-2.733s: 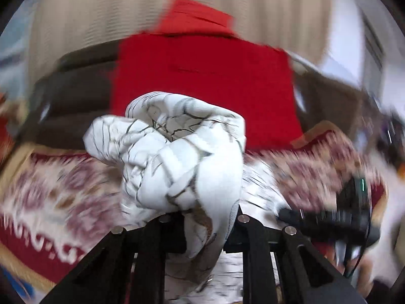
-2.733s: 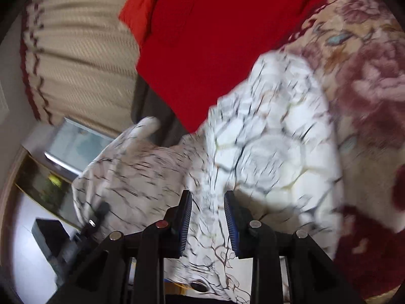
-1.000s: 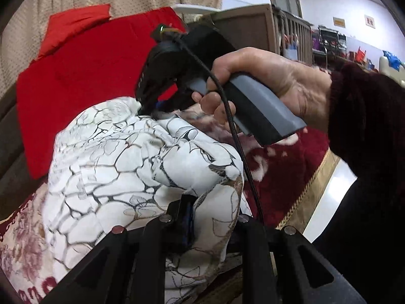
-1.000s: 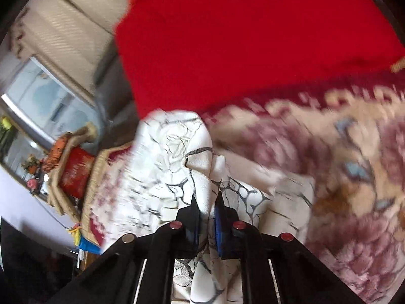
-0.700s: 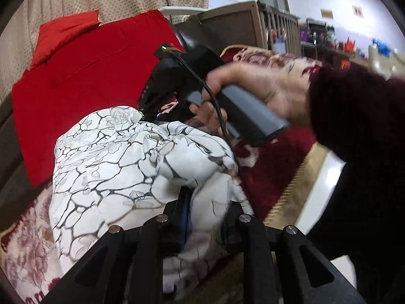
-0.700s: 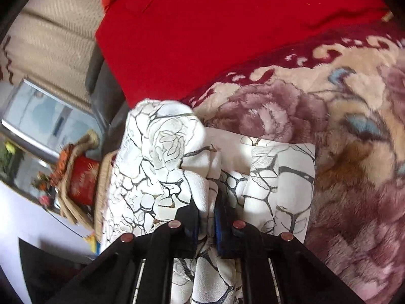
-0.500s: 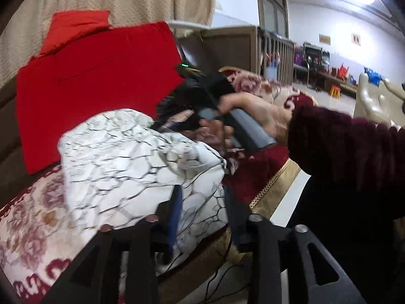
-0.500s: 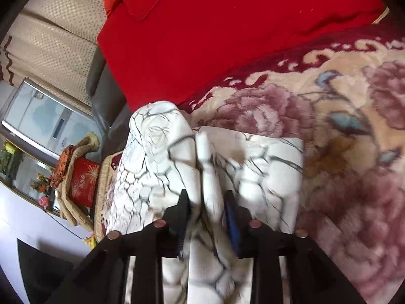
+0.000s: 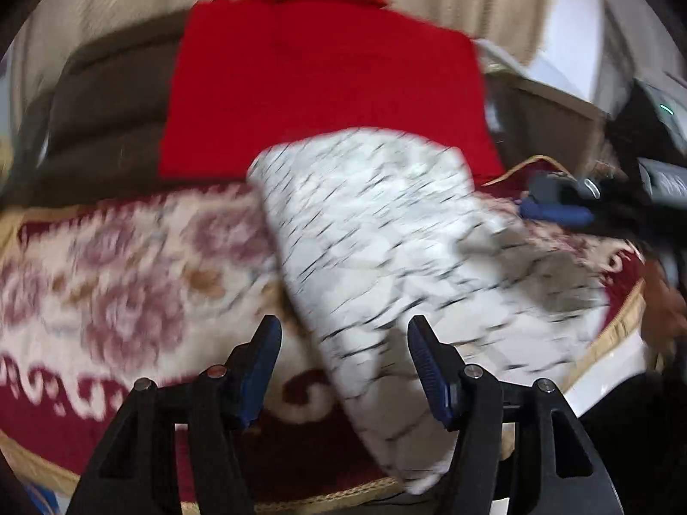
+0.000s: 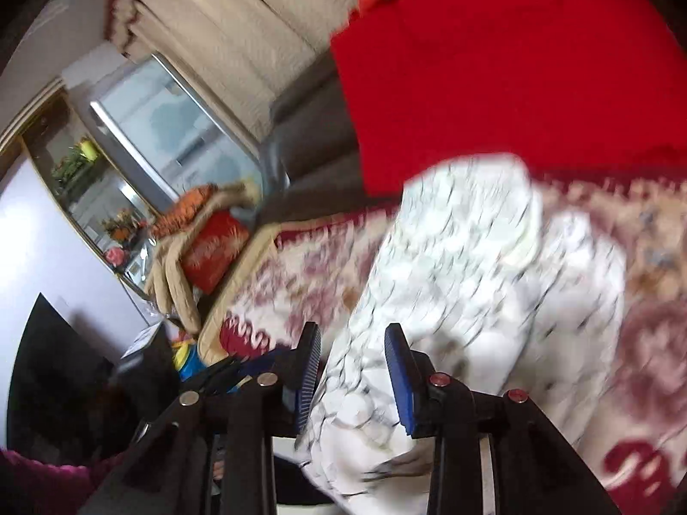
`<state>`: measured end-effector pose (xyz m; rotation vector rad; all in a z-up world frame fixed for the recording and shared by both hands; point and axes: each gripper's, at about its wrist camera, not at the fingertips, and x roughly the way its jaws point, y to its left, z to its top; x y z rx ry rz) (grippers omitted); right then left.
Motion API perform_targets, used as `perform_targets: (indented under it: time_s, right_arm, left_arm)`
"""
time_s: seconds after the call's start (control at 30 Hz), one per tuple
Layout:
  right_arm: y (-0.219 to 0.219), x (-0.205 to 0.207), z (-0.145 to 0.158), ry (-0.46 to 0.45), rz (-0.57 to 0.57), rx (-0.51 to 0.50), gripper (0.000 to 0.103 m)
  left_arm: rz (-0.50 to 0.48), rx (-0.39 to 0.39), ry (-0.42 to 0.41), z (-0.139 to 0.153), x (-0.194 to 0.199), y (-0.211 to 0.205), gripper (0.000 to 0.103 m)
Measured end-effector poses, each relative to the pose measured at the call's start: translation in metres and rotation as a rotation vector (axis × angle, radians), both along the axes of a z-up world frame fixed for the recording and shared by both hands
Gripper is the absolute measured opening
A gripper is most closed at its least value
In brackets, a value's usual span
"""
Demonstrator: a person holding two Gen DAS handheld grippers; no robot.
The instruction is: Fold large clothes
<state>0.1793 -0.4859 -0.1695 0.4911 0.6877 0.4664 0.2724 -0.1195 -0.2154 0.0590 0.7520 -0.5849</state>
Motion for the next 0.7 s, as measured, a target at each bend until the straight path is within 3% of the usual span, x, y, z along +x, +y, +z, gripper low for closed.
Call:
perform_targets:
  time_s: [0.07, 0.13, 0.17, 0.2, 0.33, 0.47, 0.57, 0.7]
  right_arm:
    - [0.008, 0.002, -0.017, 0.073, -0.052, -0.088, 0.031]
    - [0.003, 0.001, -0.041, 0.165, -0.11, -0.128, 0.026]
    - [-0.003, -0.002, -0.052, 0.206, -0.146, -0.136, 0.016]
    - [-0.008, -0.009, -0.064, 0.236, -0.195, -0.167, 0.001]
    - [-0.024, -0.028, -0.088, 0.274, -0.268, -0.161, 0.001]
    - [-0.028, -0.041, -0.096, 0.243, -0.29, -0.202, 0.001]
    - [-0.034, -0.044, -0.102, 0.258, -0.298, -0.123, 0.001]
    - [-0.04, -0.041, -0.081, 0.285, -0.267, -0.082, 0.002]
  left_arm:
    - [-0.006, -0.037, 0.048, -0.013, 0.004, 0.002, 0.062]
    - [-0.038, -0.037, 0.046, -0.021, 0.002, -0.003, 0.062]
    - [-0.061, -0.025, 0.038, -0.023, 0.0, -0.008, 0.062]
    - [-0.081, -0.016, 0.03, -0.025, 0.0, -0.012, 0.062]
    - [-0.18, -0.009, -0.004, -0.029, -0.005, -0.037, 0.063]
    - [-0.22, 0.065, -0.072, -0.036, -0.006, -0.06, 0.076]
    - [-0.23, 0.056, -0.059, -0.041, 0.002, -0.056, 0.08]
    - [-0.218, 0.057, -0.076, -0.045, 0.001, -0.055, 0.08]
